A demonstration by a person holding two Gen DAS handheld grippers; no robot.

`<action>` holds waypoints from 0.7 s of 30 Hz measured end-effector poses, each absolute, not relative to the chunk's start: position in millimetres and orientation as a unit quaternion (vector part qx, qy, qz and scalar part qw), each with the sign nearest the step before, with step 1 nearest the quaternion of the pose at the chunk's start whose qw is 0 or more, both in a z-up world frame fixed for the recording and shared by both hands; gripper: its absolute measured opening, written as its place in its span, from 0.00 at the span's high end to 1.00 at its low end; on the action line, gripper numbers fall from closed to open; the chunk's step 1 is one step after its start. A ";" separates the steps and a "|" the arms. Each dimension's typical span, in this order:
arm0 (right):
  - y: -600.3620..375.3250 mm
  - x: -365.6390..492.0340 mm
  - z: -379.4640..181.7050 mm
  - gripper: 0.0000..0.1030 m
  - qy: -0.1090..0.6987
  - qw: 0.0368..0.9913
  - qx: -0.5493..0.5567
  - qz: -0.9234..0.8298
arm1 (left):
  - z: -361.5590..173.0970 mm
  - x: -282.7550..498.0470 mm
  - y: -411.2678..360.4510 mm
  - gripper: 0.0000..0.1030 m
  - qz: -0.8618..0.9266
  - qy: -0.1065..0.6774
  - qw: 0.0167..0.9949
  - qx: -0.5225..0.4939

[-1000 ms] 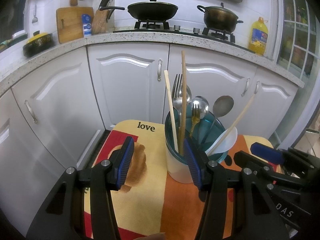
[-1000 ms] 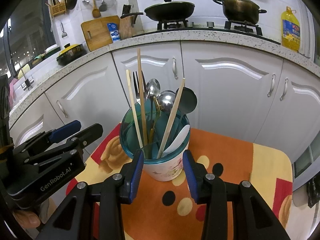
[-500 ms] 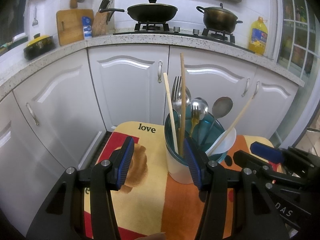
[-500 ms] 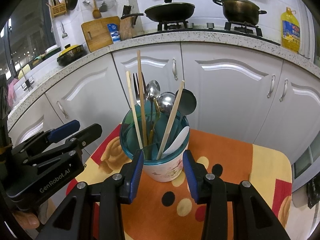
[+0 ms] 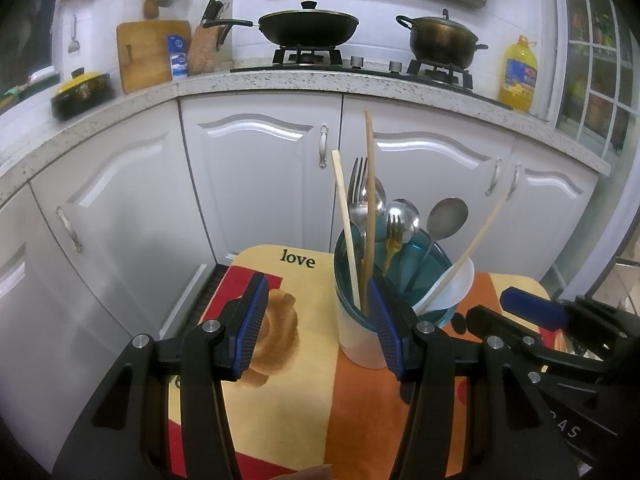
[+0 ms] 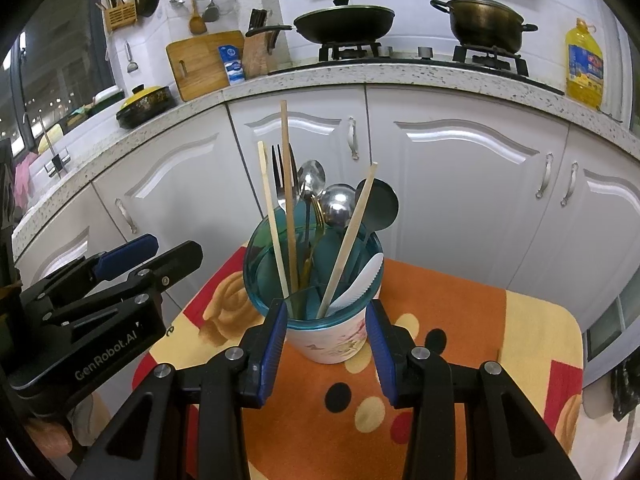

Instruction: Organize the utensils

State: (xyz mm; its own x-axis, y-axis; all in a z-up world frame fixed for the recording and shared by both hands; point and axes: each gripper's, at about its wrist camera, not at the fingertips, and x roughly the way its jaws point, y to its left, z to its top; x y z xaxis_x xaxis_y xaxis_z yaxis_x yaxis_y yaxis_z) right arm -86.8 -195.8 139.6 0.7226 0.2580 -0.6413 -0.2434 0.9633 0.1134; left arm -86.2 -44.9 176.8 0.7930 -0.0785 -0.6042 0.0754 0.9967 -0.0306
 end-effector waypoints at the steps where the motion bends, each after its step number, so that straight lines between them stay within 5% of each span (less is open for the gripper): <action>1: -195.5 -86.9 139.8 0.62 0.347 0.928 0.010 0.135 | 176.8 -86.2 -44.9 0.51 -0.041 0.319 0.947 -0.002; 21: -193.9 -86.2 141.9 0.62 0.345 0.929 0.007 0.138 | 178.0 -86.7 -44.8 0.51 -0.040 0.316 0.948 0.002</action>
State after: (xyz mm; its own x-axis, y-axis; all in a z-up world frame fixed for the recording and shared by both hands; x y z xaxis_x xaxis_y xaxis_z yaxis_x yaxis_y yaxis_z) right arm -86.2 -193.9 141.9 0.7244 0.2608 -0.6382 -0.2517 0.9618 0.1074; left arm -86.7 -44.8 178.0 0.7970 -0.0741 -0.5995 0.0770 0.9968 -0.0208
